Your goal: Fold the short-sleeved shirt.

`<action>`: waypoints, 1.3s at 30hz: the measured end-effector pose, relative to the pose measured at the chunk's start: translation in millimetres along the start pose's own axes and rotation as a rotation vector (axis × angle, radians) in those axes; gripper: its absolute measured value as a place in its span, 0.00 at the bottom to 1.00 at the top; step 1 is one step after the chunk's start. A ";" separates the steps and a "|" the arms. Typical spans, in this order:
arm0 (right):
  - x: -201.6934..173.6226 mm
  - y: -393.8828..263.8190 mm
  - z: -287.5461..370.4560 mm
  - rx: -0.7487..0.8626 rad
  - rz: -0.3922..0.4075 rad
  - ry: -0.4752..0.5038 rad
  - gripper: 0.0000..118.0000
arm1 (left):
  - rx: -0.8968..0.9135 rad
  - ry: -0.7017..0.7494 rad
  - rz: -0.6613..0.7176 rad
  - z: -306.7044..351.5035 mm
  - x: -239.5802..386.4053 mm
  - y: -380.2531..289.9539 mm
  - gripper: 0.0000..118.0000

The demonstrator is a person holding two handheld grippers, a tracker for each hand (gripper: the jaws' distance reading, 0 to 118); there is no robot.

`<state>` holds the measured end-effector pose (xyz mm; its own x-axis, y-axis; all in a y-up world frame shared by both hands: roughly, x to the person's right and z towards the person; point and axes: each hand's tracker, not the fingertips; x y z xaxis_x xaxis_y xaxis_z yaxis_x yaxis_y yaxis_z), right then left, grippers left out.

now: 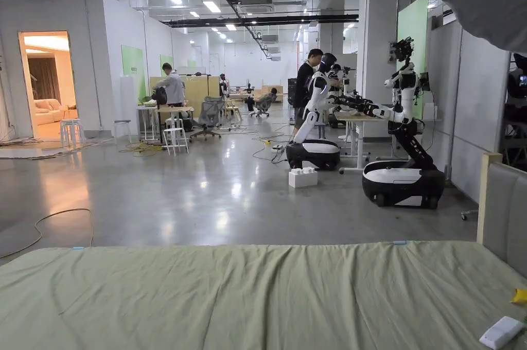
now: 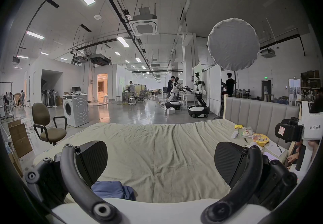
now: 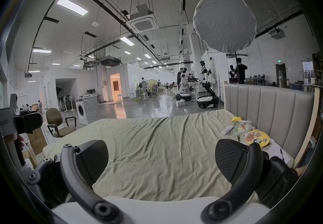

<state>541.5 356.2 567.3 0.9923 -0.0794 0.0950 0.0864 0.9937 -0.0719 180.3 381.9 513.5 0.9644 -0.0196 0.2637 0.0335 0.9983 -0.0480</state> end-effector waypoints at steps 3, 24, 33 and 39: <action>-0.8 0.2 -1.5 -0.004 0.004 -0.014 1.00 | -0.002 -0.002 0.004 -0.2 0.5 -0.1 1.00; -59.2 39.2 5.3 -0.183 -0.076 -0.102 1.00 | 0.005 -0.059 -0.003 0.3 10.3 6.2 1.00; -52.9 43.1 -1.0 -0.167 -0.094 -0.169 1.00 | 0.016 -0.073 0.008 3.4 12.3 8.4 1.00; -42.1 43.3 -5.5 -0.183 -0.189 -0.178 1.00 | 0.033 -0.075 0.014 7.0 11.3 12.4 1.00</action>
<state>504.0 402.2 554.7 0.9273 -0.2306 0.2948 0.2987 0.9305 -0.2118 189.7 394.5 522.7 0.9423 -0.0032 0.3349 0.0106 0.9997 -0.0203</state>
